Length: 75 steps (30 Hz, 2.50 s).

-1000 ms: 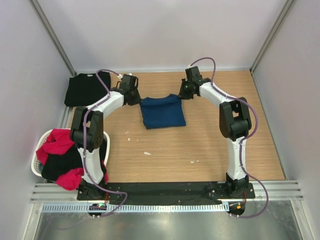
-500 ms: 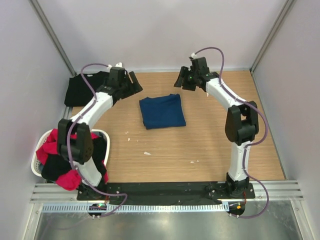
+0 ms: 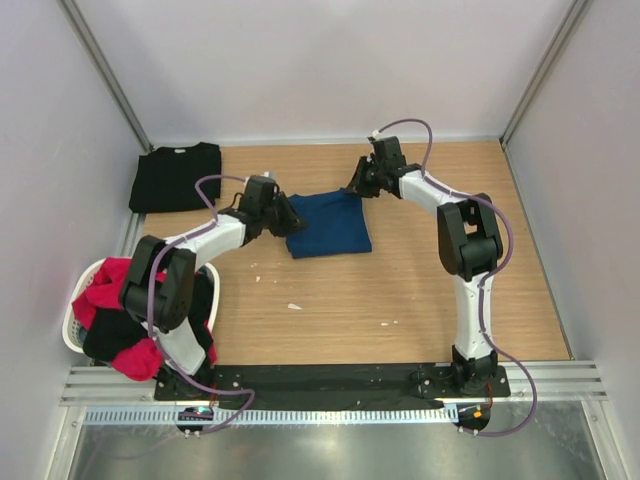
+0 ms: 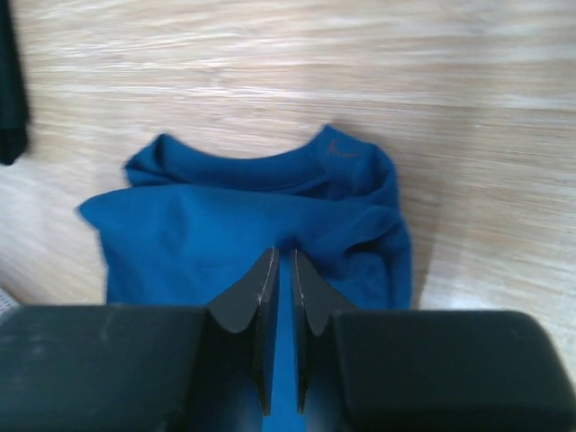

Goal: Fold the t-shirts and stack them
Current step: Fold the tshirt, then neatly place the folded tshirt to the corner

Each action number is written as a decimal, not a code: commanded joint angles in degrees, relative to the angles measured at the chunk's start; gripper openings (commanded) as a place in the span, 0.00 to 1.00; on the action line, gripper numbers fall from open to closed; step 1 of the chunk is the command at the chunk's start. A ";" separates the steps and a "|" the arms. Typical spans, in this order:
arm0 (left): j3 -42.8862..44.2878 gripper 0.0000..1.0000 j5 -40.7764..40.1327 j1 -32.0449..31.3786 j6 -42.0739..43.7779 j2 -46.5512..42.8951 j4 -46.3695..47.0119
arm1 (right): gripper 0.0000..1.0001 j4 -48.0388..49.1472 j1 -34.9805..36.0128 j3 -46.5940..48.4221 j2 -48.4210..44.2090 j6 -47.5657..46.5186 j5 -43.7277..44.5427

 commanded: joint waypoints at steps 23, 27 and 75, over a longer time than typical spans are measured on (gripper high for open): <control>-6.41 0.28 4.55 -0.27 2.15 -1.74 -5.19 | 0.10 2.94 -2.59 2.35 0.23 -0.40 0.17; 4.64 0.57 1.92 -0.18 8.21 -4.30 -11.69 | 0.43 -3.56 -2.59 5.52 -5.47 -3.91 0.15; 9.92 0.00 0.51 4.65 4.77 19.43 2.55 | 1.00 -19.39 -9.18 -14.34 -21.66 -4.97 9.83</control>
